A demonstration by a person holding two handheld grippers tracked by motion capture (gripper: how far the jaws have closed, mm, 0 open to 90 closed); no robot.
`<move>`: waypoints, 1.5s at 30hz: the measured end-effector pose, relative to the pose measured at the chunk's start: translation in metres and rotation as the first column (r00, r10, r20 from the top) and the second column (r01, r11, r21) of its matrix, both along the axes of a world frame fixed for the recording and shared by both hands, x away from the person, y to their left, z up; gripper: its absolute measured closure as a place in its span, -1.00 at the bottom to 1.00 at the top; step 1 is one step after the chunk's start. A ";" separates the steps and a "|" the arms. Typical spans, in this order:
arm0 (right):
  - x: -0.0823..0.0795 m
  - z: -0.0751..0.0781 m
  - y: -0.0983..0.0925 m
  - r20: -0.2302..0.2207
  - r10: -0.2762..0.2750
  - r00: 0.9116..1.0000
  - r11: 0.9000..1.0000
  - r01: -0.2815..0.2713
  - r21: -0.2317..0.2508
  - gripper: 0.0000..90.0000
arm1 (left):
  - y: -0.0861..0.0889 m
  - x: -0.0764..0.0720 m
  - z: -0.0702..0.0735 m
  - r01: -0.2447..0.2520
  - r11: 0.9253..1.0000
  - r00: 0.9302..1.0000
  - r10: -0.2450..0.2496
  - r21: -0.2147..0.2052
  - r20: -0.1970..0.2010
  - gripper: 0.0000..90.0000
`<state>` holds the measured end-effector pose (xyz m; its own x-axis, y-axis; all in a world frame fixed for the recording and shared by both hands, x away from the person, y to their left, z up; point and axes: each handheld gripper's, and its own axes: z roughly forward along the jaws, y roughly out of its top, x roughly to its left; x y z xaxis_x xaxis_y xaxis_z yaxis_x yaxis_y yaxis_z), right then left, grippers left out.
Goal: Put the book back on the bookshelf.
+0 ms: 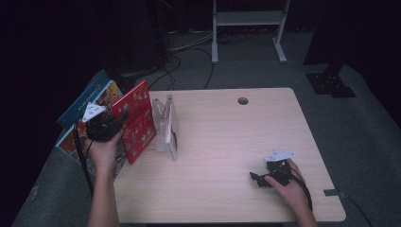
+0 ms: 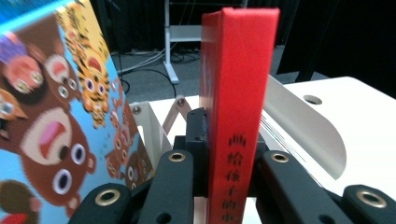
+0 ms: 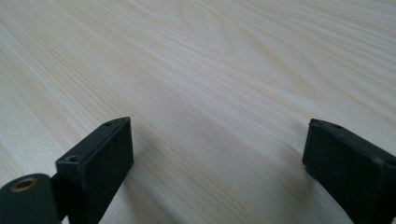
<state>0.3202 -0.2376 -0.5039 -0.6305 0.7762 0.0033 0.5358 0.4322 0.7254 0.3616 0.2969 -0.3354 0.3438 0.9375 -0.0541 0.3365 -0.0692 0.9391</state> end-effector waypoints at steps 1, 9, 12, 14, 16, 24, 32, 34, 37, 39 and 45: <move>0.000 0.000 0.000 0.000 0.000 1.000 1.000 0.000 0.000 -0.83 | 0.000 0.000 -0.001 0.003 1.000 1.000 -0.003 0.005 -0.003 0.77; 0.000 0.000 0.000 0.000 0.000 1.000 1.000 0.000 0.000 -0.83 | 0.000 0.002 -0.007 -0.013 1.000 1.000 0.013 0.009 -0.023 0.76; 0.001 0.000 -0.001 0.002 0.000 1.000 1.000 0.000 0.000 -0.83 | -0.001 0.003 -0.014 -0.022 1.000 0.999 0.023 0.017 -0.039 0.76; 0.001 0.000 -0.001 0.002 -0.003 1.000 1.000 0.003 0.001 -0.83 | -0.003 0.004 -0.019 -0.022 0.999 0.998 0.023 0.030 -0.054 0.76; 0.001 0.000 -0.001 0.002 -0.003 1.000 1.000 0.003 0.001 -0.83 | -0.002 0.004 -0.020 -0.025 1.000 0.998 0.026 0.019 -0.051 0.75; 0.001 0.000 -0.001 0.002 -0.006 1.000 1.000 0.006 0.000 -0.83 | 0.000 -0.003 -0.020 0.006 1.000 0.998 -0.006 0.007 -0.063 0.50; 0.001 0.000 -0.001 0.000 -0.007 1.000 1.000 0.007 0.000 -0.84 | -0.001 -0.022 -0.018 0.000 0.999 0.999 0.002 0.044 -0.047 -0.15; 0.001 0.000 -0.001 0.000 -0.007 1.000 1.000 0.007 0.000 -0.84 | -0.002 -0.026 -0.018 -0.003 0.999 0.999 0.005 0.047 -0.042 -0.28; 0.001 0.000 -0.001 0.000 -0.007 1.000 1.000 0.007 0.000 -0.84 | -0.004 -0.032 -0.018 0.004 0.999 0.999 -0.001 0.054 -0.040 -0.43; 0.001 0.000 -0.001 0.000 -0.007 1.000 1.000 0.007 0.000 -0.84 | -0.004 -0.036 -0.017 -0.002 0.998 0.999 0.004 0.055 -0.044 -0.52; 0.001 0.000 -0.001 0.000 -0.007 1.000 1.000 0.007 0.000 -0.84 | -0.002 -0.051 -0.018 -0.021 0.999 0.999 0.023 0.043 -0.030 -0.74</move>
